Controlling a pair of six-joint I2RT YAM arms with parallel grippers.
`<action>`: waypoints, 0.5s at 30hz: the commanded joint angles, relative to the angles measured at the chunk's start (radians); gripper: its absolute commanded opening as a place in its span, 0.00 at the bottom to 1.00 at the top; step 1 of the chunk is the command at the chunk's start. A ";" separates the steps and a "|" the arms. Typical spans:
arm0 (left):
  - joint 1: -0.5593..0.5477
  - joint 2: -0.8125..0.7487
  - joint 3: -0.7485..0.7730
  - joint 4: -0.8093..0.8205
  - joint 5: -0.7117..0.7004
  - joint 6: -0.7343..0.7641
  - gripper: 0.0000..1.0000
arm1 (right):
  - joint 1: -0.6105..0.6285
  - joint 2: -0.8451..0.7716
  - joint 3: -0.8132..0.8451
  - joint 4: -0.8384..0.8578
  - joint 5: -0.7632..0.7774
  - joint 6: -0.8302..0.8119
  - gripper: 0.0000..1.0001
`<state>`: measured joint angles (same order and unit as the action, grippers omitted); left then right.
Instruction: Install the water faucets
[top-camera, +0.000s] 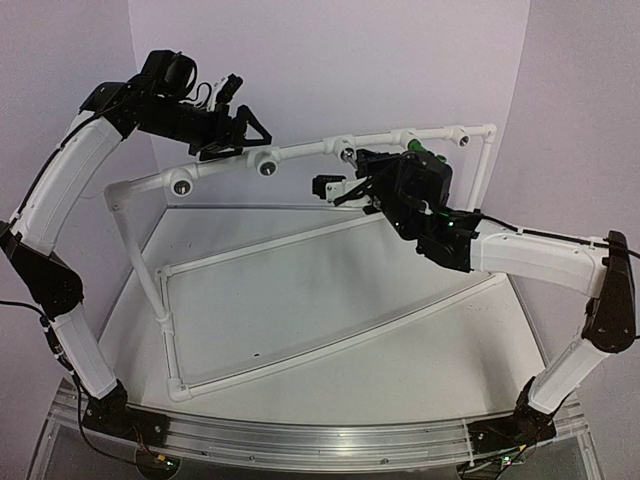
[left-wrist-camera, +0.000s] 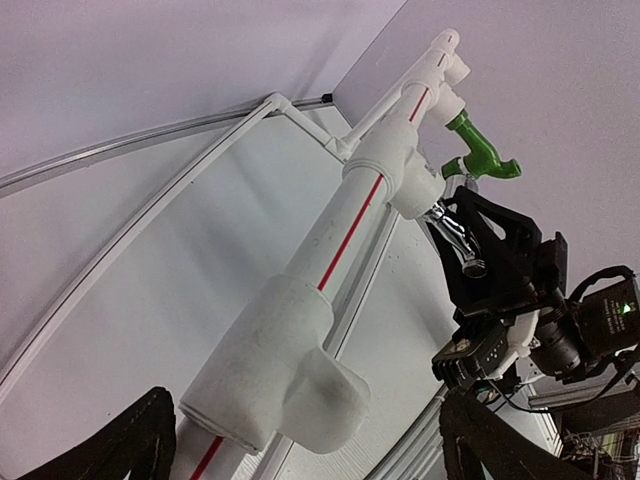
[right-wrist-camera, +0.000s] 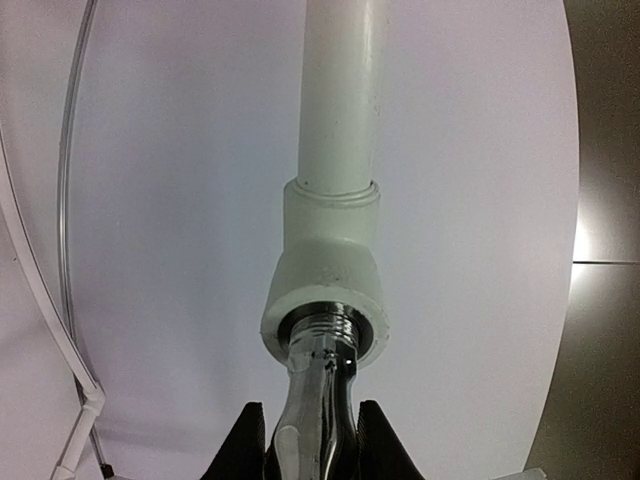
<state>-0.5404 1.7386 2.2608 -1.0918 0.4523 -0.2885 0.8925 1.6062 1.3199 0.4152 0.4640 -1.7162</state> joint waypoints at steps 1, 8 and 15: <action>0.001 -0.018 -0.018 0.036 0.024 -0.013 0.91 | 0.003 -0.002 0.070 0.013 -0.025 -0.026 0.00; 0.000 -0.019 -0.021 0.041 0.029 -0.012 0.91 | 0.036 0.008 0.080 -0.007 0.015 -0.027 0.00; 0.000 -0.024 -0.029 0.043 0.029 -0.014 0.90 | 0.065 0.063 0.157 -0.052 0.123 0.017 0.00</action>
<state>-0.5368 1.7378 2.2427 -1.0645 0.4606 -0.2924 0.9275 1.6369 1.3866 0.3452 0.5599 -1.7287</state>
